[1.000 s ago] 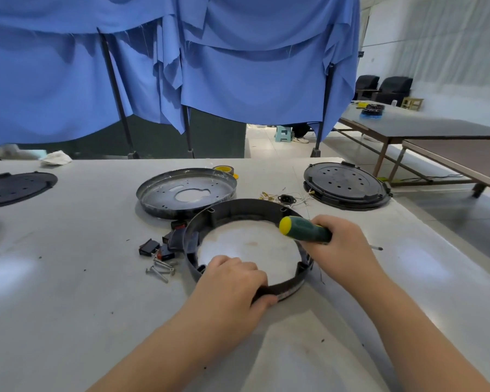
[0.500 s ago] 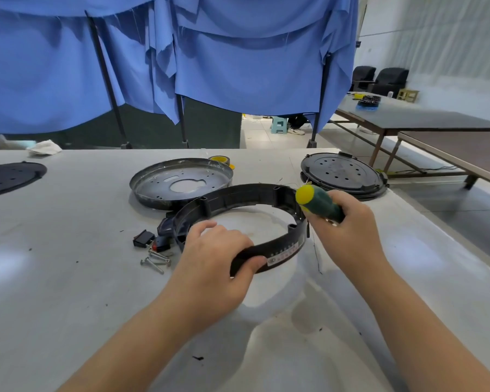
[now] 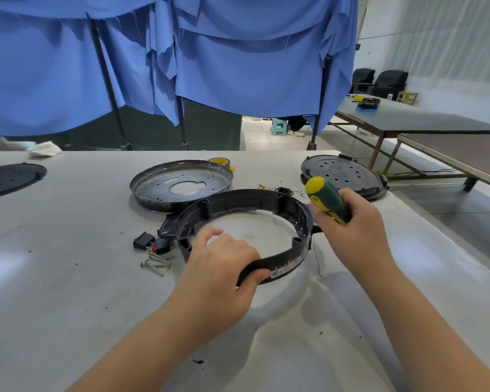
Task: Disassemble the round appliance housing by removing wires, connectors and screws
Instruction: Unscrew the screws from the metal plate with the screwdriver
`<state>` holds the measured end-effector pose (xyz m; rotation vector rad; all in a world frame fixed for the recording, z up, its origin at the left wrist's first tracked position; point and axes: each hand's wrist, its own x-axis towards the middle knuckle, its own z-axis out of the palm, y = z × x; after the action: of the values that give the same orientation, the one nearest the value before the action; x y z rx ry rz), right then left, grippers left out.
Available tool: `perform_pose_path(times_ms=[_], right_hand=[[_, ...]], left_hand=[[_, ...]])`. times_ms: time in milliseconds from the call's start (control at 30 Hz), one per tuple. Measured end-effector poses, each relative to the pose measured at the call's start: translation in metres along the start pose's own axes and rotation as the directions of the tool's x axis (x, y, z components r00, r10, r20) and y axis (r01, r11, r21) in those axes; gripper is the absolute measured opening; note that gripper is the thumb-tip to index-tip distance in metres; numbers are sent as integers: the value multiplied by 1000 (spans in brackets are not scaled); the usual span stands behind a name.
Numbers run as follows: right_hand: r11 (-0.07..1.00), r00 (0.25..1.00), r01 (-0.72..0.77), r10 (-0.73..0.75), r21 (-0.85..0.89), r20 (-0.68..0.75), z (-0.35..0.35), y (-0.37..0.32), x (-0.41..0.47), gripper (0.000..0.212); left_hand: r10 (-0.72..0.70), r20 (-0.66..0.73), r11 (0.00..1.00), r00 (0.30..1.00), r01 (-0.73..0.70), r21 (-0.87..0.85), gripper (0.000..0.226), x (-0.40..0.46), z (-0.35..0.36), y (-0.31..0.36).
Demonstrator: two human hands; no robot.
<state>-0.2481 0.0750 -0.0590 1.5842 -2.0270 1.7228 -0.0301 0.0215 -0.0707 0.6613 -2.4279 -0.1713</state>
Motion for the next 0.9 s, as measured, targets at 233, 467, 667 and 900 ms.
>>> perform_pose_path(times_ms=[233, 467, 667, 900], right_hand=[[999, 1000, -23, 22, -24, -6, -2, 4, 2, 21], [970, 972, -209, 220, -127, 80, -6, 14, 5, 20], [945, 953, -284, 296, -164, 57, -12, 23, 9, 26], [909, 945, -325, 325, -261, -45, -18, 35, 13, 24]], left_hand=[[0, 235, 983, 972, -43, 177, 27, -6, 9, 4], [28, 206, 985, 978, -62, 159, 27, -6, 7, 7], [64, 175, 991, 982, -83, 105, 24, -9, 13, 10], [8, -65, 997, 998, -13, -74, 41, -3, 6, 3]])
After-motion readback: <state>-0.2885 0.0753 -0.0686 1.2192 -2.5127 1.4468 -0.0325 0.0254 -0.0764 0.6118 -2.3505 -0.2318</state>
